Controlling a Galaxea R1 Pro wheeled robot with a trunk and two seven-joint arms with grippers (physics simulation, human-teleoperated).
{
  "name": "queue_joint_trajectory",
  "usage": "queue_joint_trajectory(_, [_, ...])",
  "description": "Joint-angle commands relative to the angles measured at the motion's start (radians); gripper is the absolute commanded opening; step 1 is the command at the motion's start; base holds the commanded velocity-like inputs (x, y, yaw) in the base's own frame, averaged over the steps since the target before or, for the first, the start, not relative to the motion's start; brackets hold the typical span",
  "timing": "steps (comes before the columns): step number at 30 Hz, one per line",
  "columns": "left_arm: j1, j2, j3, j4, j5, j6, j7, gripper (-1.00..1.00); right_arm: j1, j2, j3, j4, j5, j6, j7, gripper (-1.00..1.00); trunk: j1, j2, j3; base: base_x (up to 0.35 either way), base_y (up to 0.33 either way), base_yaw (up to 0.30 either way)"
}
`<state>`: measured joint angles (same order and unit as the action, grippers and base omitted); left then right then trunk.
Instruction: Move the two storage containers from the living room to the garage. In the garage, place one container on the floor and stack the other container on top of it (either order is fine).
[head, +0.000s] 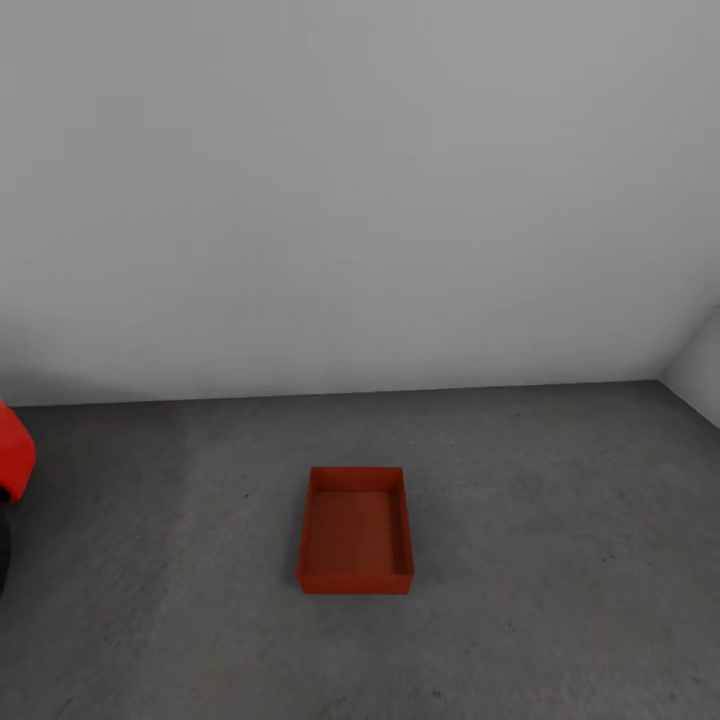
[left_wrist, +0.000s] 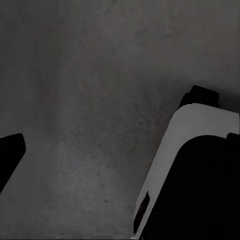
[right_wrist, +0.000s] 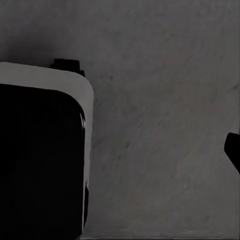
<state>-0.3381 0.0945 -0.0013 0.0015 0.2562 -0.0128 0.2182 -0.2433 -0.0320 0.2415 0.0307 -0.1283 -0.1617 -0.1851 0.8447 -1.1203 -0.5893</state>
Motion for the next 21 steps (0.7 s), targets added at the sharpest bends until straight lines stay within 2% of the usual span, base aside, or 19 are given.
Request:
queue_joint_trajectory(1, [0.008,-0.003,-0.002,0.0,0.004,-0.002,0.002,1.0,0.005,0.001,0.009,0.003,-0.011,-0.01,0.0,1.0,0.0,0.0,0.0,0.0,0.0,-0.041])
queue_joint_trajectory(4, [0.032,-0.011,-0.002,0.0,0.003,-0.008,0.001,1.0,0.022,0.002,0.007,0.003,-0.016,-0.018,0.016,1.0,0.0,0.0,0.004,0.0,0.0,-0.05])
queue_joint_trajectory(12, [0.043,-0.016,-0.002,-0.001,0.005,-0.055,0.002,1.0,0.073,0.003,0.006,0.003,-0.019,-0.021,0.061,1.0,0.0,0.0,0.016,0.0,0.0,-0.012])
queue_joint_trajectory(17, [0.043,-0.014,-0.001,-0.005,-0.004,-0.067,0.001,1.0,0.079,0.002,0.004,0.003,-0.019,-0.015,0.111,1.0,0.0,0.0,0.024,0.0,0.0,-0.001])
queue_joint_trajectory(21, [0.044,-0.013,0.001,-0.006,-0.005,-0.069,0.001,1.0,0.08,0.001,0.005,0.003,-0.019,-0.012,0.127,1.0,0.0,0.0,0.031,0.0,0.0,0.0])
